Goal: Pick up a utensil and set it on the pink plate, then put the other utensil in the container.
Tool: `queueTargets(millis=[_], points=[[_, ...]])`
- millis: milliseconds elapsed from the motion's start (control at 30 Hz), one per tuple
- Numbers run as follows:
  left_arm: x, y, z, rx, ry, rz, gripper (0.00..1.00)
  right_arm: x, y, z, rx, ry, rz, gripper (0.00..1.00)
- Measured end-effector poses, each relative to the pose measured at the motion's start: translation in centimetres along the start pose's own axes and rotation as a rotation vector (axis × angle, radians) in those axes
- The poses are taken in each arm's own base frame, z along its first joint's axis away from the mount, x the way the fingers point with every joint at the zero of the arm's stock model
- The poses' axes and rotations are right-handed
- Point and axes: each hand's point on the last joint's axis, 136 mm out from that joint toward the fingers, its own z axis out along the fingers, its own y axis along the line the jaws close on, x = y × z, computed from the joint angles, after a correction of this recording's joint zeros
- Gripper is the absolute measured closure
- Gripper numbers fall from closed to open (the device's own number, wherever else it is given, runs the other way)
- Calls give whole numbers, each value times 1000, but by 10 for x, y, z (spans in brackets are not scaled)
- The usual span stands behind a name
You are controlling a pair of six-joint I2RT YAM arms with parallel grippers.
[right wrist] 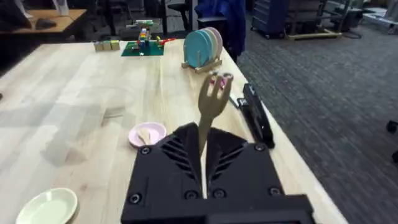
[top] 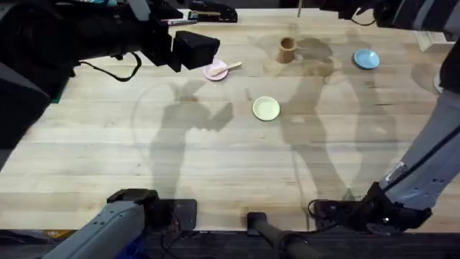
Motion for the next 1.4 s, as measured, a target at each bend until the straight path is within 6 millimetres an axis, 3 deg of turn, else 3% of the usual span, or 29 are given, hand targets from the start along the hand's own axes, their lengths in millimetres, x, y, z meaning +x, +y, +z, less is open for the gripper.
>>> queueTargets(millis=[767, 1100, 1400], points=[[0, 0, 0, 0, 0, 0, 7, 87, -3, 6, -12, 3, 190, 969], [0, 0, 0, 0, 0, 0, 7, 110, -2, 6, -11, 4, 217, 969], [0, 0, 0, 0, 0, 0, 7, 113, -4, 10, 0, 9, 217, 969]])
